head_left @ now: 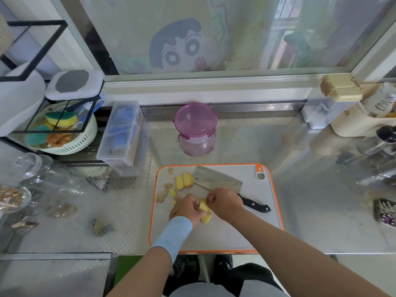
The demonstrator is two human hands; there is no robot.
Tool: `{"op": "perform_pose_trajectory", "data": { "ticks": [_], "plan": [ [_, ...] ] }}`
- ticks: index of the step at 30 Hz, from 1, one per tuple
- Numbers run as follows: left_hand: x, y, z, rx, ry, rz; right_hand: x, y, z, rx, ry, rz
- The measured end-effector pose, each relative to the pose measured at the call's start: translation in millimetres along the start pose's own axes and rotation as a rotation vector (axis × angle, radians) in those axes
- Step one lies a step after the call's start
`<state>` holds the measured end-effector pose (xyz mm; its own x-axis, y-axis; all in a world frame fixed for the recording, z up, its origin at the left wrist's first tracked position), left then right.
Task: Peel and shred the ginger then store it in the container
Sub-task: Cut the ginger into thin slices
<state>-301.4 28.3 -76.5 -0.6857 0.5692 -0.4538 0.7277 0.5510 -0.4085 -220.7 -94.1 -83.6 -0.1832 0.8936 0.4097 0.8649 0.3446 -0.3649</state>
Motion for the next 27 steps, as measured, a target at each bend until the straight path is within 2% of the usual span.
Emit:
{"op": "perform_pose_trajectory", "data": {
  "ticks": [3, 7, 9, 12, 15, 18, 23, 27],
  "plan": [
    [5.8, 3.3, 0.4, 0.013, -0.097, -0.042, 0.8, 0.8, -1.5, -0.012, 0.009, -0.008],
    [5.1, 2.7, -1.1, 0.02, -0.101, -0.035, 6.4, 1.0, -0.9, -0.003, 0.01, -0.027],
    [6.1, 1.2, -3.2, -0.016, -0.019, 0.008, 7.4, 1.1, -1.4, 0.003, 0.013, -0.03],
    [4.8, -0.8, -2.2, -0.136, 0.102, 0.164, 6.6, 0.8, -2.8, 0.001, 0.018, -0.028],
    [-1.1, -3.2, 2.0, -0.099, 0.089, 0.188, 5.9, 0.8, -3.3, 0.005, 0.015, -0.007],
    [-7.3, -1.4, 4.2, -0.073, 0.209, 0.233, 5.0, 0.9, -2.7, 0.015, 0.002, 0.002],
    [-10.7, 2.7, 0.2, -0.093, 0.26, 0.239, 5.8, 1.6, -2.6, -0.002, 0.004, 0.004],
    [6.4, 9.2, -11.2, -0.119, 0.067, 0.086, 7.0, 1.6, -2.6, 0.017, 0.011, -0.009]
  ]
}}
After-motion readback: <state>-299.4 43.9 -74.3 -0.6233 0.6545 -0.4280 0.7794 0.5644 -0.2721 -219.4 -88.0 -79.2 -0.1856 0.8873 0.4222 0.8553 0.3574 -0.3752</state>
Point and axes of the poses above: each hand's wrist, its own y-axis towards the middle knuckle, its own z-axis out of the palm, x = y × z, the point moved 3 cm from there along y, towards the middle knuckle, and after that the axes turned 12 degrees about -x, right-handed, at the moved point
